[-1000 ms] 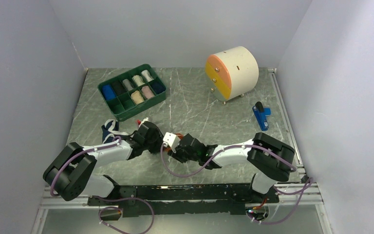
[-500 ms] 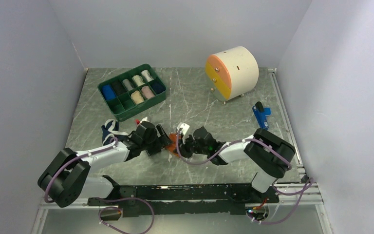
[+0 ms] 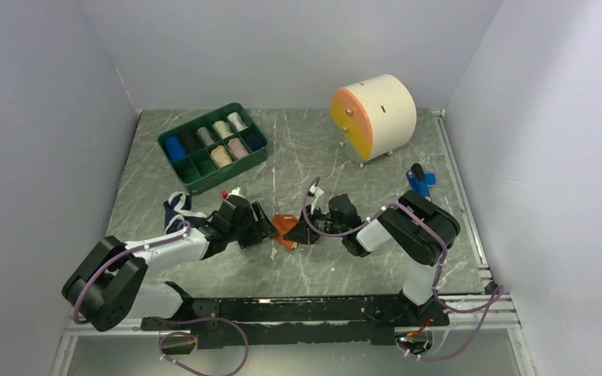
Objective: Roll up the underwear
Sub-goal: Roll the underwear to the center of the board.
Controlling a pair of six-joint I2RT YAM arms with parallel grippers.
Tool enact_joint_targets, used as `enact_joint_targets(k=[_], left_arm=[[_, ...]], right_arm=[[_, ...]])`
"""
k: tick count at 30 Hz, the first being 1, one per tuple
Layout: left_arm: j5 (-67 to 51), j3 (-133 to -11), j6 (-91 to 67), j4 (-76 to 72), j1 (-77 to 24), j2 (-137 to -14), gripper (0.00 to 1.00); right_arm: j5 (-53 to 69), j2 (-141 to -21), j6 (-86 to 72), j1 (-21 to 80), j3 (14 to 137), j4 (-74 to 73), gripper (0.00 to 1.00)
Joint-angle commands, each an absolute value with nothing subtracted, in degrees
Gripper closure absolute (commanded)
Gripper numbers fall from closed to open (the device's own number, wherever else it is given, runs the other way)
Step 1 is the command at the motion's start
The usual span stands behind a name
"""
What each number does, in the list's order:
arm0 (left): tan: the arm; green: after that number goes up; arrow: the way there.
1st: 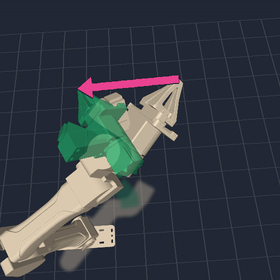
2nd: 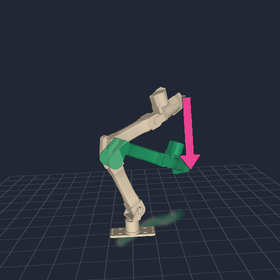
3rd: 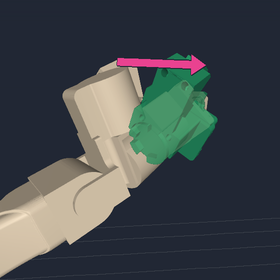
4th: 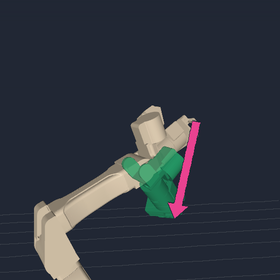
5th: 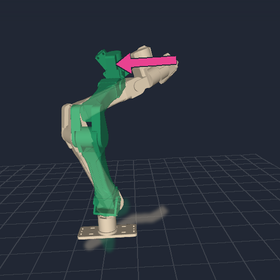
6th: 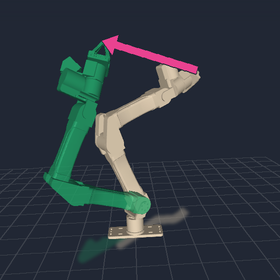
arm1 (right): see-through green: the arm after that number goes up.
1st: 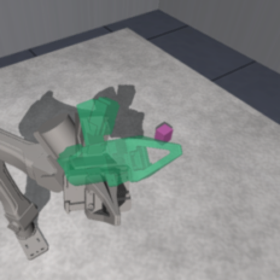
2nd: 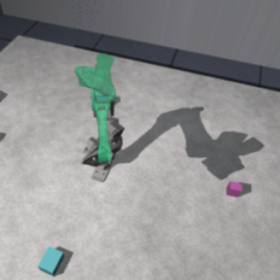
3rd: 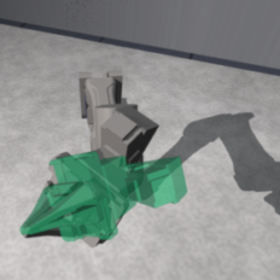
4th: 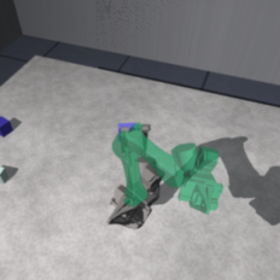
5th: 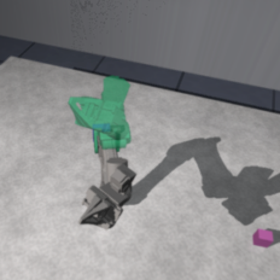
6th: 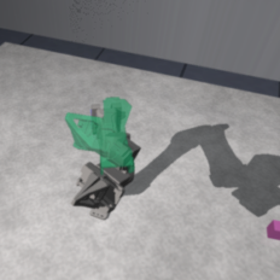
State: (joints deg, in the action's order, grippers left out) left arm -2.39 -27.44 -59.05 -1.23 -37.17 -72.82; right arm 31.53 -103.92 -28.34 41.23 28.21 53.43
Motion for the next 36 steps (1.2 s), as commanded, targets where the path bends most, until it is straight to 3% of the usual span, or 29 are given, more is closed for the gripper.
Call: enact_joint_targets(k=[1, 7, 11, 15, 21, 27, 33, 36], left_arm=[[-3.73, -30.63, -55.79, -1.91, -37.12, -76.59, 0.34], [-3.07, -33.11, -56.84, -1.65, -37.11, -80.59, 0.32], [-2.71, -34.76, -57.52, -0.81, -37.15, -83.78, 0.38], [-2.18, -34.19, -58.25, 0.79, -37.2, -85.77, 0.47], [-1.36, -34.19, -58.14, 2.34, -37.2, -86.25, 0.48], [-1.11, -34.86, -58.18, 3.25, -37.22, -85.96, 0.48], [-1.6, -35.36, -58.01, 3.31, -37.26, -86.63, 0.48], [-1.84, -35.33, -57.93, 3.34, -37.27, -86.71, 0.48]], right_arm=[[31.36, -106.82, -32.84, 38.39, 25.65, 51.29, 0.84], [32.35, -106.23, -31.8, 37.86, 26.43, 50.0, 0.8], [32.7, -104.89, -30.87, 37.43, 25.91, 49.75, 0.77], [32.33, -101.27, -27.03, 37.36, 29.12, 40.79, 0.66], [20.97, -88.75, -16.37, 38.93, 33.01, 24.04, 0.54], [8.08, -84.58, -6.83, 47.33, 34.42, 19.22, 0.51], [0.18, -88.11, -3.96, 54.36, 37.9, 19.59, 0.51], [-3.19, -91.53, -2.52, 55.02, 39.39, 18.75, 0.55]])
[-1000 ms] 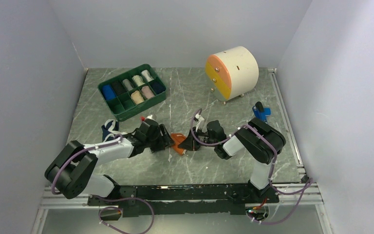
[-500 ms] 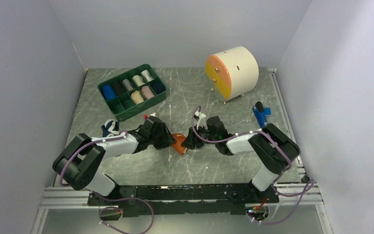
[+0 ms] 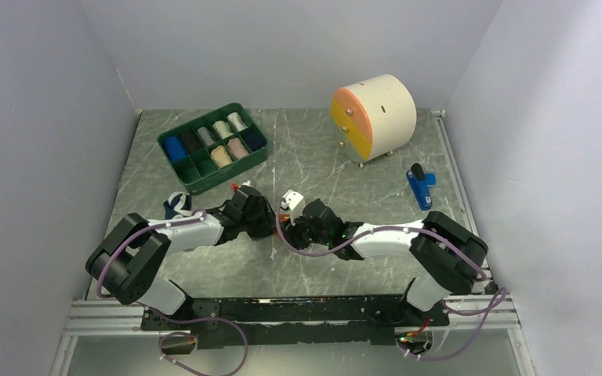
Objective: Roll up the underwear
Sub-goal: Roll the underwear to the center of the board.
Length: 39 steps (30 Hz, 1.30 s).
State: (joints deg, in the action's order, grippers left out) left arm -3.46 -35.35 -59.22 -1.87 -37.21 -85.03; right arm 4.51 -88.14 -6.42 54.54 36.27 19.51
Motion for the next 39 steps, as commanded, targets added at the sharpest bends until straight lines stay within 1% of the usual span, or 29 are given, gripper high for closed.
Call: enact_joint_targets(k=[1, 6, 8, 10, 13, 15, 17, 22, 24, 27, 29, 32, 35, 39], left_arm=[[-1.93, -35.4, -57.96, 3.56, -37.24, -86.74, 0.48], [-2.11, -35.92, -57.92, 4.15, -37.21, -86.1, 0.46], [-2.51, -36.34, -57.99, 4.41, -37.24, -85.84, 0.43], [-3.03, -36.78, -57.98, 4.34, -37.26, -85.63, 0.38], [-5.0, -36.38, -57.3, 0.92, -37.23, -84.76, 0.29], [-5.93, -35.79, -57.29, -2.95, -37.55, -83.97, 0.26], [-5.04, -36.45, -57.56, -2.39, -37.86, -83.91, 0.26], [-4.27, -36.51, -58.28, -3.38, -37.81, -84.8, 0.33], [-4.56, -36.83, -58.35, -4.14, -37.85, -86.03, 0.39], [-4.25, -39.12, -58.0, -2.19, -37.92, -88.8, 0.47], [-3.9, -40.34, -57.75, -0.57, -37.94, -90.65, 0.51], [-3.69, -40.65, -58.24, -0.09, -37.9, -91.97, 0.52], [-3.12, -40.56, -58.62, -0.09, -37.92, -92.03, 0.53], [-3.08, -41.17, -58.52, 1.54, -37.89, -92.32, 0.53]], right_arm=[[-3.68, -92.55, -2.06, 55.03, 39.83, 17.86, 0.58], [-3.35, -94.48, -3.03, 54.96, 38.45, 16.56, 0.7], [-2.17, -94.35, -4.32, 54.22, 37.22, 17.36, 0.79], [4.93, -94.29, -6.57, 51.64, 35.8, 19.41, 0.86], [15.84, -94.93, -11.43, 46.35, 33.59, 24.23, 0.88], [21.72, -95.45, -15.16, 42.96, 31.67, 29.07, 0.87], [25.0, -95.85, -17.8, 40.6, 29.95, 32.94, 0.86], [32.63, -98.96, -21.59, 36.13, 28.94, 37.66, 0.84], [33.56, -99.63, -22.6, 35.16, 28.82, 38.54, 0.82], [33.21, -99.07, -23.08, 34.05, 28.48, 38.85, 0.76], [32.49, -97.6, -21.78, 33.93, 29.17, 37.12, 0.72], [30.5, -93.81, -18.73, 34.15, 30.84, 31.8, 0.64], [25.69, -89.04, -14.24, 35.28, 32.18, 26.09, 0.58], [16.45, -84.88, -7.96, 39.92, 34.76, 19.36, 0.56]])
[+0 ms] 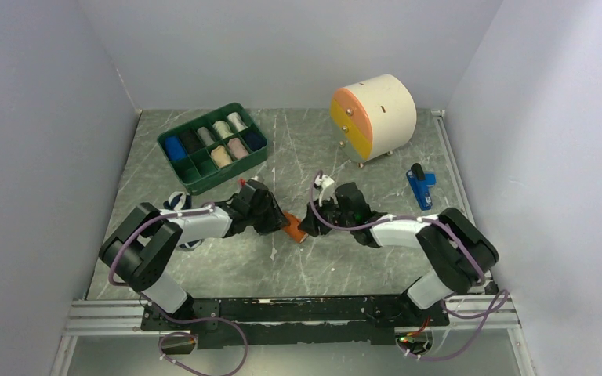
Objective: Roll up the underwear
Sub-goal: Roll the underwear to the center of the board, then pick up the underwear from the center of the board.
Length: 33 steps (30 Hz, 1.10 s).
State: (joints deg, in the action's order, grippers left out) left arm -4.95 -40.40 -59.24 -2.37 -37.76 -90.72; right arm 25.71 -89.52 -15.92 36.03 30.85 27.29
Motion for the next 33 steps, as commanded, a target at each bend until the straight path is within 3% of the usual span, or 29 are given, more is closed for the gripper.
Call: enact_joint_targets(k=[1, 7, 11, 15, 19, 22, 27, 33], left_arm=[[-3.1, -41.34, -58.52, 1.65, -37.89, -92.43, 0.53], [-3.69, -41.64, -58.51, 1.66, -37.9, -92.55, 0.53], [-4.38, -41.53, -58.64, 1.65, -37.93, -92.36, 0.53], [-4.77, -41.27, -57.95, 1.01, -37.91, -91.34, 0.47], [-6.68, -40.4, -57.09, -3.37, -38.04, -89.68, 0.28], [-8.06, -38.79, -58.14, -7.78, -38.43, -88.85, 0.22], [-8.22, -40.25, -60.06, -9.45, -39.89, -92.16, 0.21], [-7.44, -42.44, -63.83, -9.51, -41.2, -97.55, 0.28]], right_arm=[[14.36, -84.58, -7.22, 41.01, 35.22, 18.36, 0.56], [4.05, -88.12, -4.33, 47.48, 37.81, 15.83, 0.58], [1.54, -91.57, -4.36, 48.2, 38.57, 14.4, 0.7], [10.12, -91.42, -6.53, 45.83, 35.38, 18.54, 0.8], [23.39, -93.29, -14.23, 39.0, 32.54, 25.51, 0.84], [29.6, -94.85, -18.32, 35.82, 30.73, 31.39, 0.84], [35.41, -97.13, -25.05, 31.42, 26.98, 42.16, 0.83], [39.08, -99.27, -28.11, 28.79, 25.46, 47.28, 0.81]])
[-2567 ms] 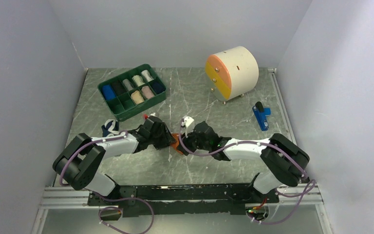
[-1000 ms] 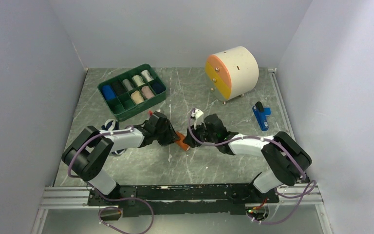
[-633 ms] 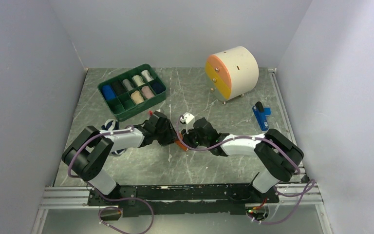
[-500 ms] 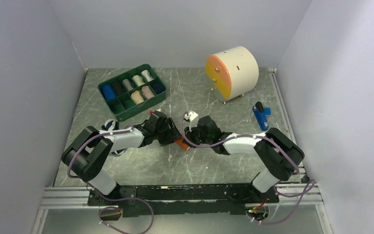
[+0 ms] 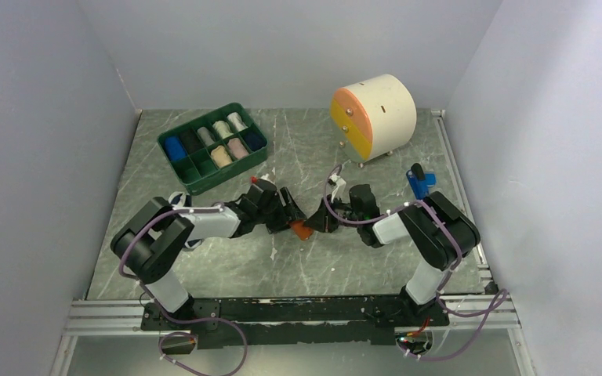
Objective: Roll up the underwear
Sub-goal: Pick up the underwear from the center of the board.
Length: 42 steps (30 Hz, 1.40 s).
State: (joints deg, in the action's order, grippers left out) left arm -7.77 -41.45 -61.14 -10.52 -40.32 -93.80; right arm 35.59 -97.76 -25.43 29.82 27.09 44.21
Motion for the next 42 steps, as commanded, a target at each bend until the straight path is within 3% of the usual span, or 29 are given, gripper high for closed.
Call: enact_joint_targets(k=[1, 6, 10, 13, 21, 28, 35, 42], left_arm=[[-7.11, -42.58, -64.52, -9.2, -41.21, -98.16, 0.29], [-5.06, -42.23, -66.96, -9.19, -41.4, -99.43, 0.32], [-4.08, -44.18, -66.84, -7.1, -42.06, -101.42, 0.41], [-3.55, -45.27, -66.69, -6.72, -42.74, -102.36, 0.52], [-3.46, -47.7, -63.46, -4.81, -42.55, -101.34, 0.93], [-5.31, -58.88, -49.51, 9.44, -37.43, -96.62, 0.95], [-14.7, -66.38, -37.78, 20.25, -20.97, -93.08, 0.95], [-18.86, -81.37, -25.64, 36.25, -8.86, -96.39, 0.95]], right_arm=[[39.03, -99.3, -28.24, 28.48, 25.3, 47.35, 0.81], [38.94, -100.32, -31.07, 26.15, 23.94, 50.14, 0.8], [39.93, -101.62, -32.93, 24.61, 23.58, 52.34, 0.79], [40.44, -102.09, -33.39, 24.09, 23.46, 52.7, 0.78], [41.22, -95.2, -31.8, 23.99, 23.71, 46.34, 0.69], [29.46, -76.36, -34.64, 23.94, 17.58, 39.31, 0.59], [29.29, -62.51, -31.53, 23.91, 17.56, 27.82, 0.58], [31.78, -59.99, -23.1, 24.15, 22.54, 18.16, 0.53]])
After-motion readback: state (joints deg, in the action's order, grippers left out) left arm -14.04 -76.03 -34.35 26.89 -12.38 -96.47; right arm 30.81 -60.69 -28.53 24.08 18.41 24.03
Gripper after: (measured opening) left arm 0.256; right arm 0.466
